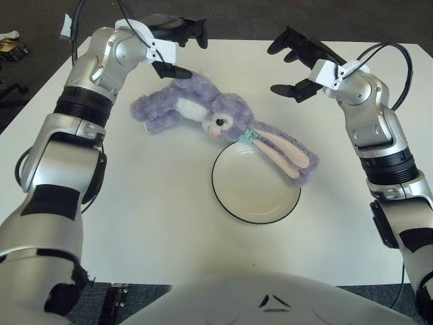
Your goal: Put the doll into the plate.
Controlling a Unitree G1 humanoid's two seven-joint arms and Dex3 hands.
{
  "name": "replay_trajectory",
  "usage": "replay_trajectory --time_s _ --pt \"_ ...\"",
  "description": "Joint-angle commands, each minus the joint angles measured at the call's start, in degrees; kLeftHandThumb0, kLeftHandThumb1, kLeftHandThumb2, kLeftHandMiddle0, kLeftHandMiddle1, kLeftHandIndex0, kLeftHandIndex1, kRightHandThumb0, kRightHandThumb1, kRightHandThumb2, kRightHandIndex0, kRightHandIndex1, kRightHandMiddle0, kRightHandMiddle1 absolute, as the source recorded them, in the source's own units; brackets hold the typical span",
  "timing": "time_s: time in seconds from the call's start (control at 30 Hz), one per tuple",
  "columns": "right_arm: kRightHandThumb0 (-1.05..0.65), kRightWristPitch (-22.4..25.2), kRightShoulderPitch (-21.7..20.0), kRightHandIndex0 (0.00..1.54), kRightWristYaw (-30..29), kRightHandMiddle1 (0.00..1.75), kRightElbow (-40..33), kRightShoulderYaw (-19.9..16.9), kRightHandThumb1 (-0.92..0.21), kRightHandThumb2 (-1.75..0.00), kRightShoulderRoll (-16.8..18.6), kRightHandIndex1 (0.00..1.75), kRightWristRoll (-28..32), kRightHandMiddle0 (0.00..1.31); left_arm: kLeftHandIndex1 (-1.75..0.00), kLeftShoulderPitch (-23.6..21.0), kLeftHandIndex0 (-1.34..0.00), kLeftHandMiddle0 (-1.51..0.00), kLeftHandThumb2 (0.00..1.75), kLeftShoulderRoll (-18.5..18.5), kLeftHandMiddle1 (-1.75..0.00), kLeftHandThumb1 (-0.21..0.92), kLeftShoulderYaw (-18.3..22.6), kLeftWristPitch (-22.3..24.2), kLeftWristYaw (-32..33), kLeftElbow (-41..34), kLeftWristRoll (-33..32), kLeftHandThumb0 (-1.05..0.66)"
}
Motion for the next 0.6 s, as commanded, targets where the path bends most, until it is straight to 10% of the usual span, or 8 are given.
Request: replay_trajectory --time_s 0.0,0.57 --pt "-0.85 -1.38 -1.98 0.04 1.16 1.04 0.36 0.58 -0.66 -0.77 -0.78 1.2 -1.15 0.0 -0.92 -0.98 0.0 0.0 0.96 0.63 -0.97 0.42 -0.5 2.83 -1.79 -1.56 1.05 -0.7" --pt "-0.83 -0.88 -5.67 0.0 2.93 1.0 2.29 2.91 -0.59 -0.76 2.07 1.02 -3.7 0.0 -0.48 0.99 0.0 0.0 0.74 -0.1 -0.68 0.64 0.12 13.81 -11.29 -6.17 -3.02 -0.8"
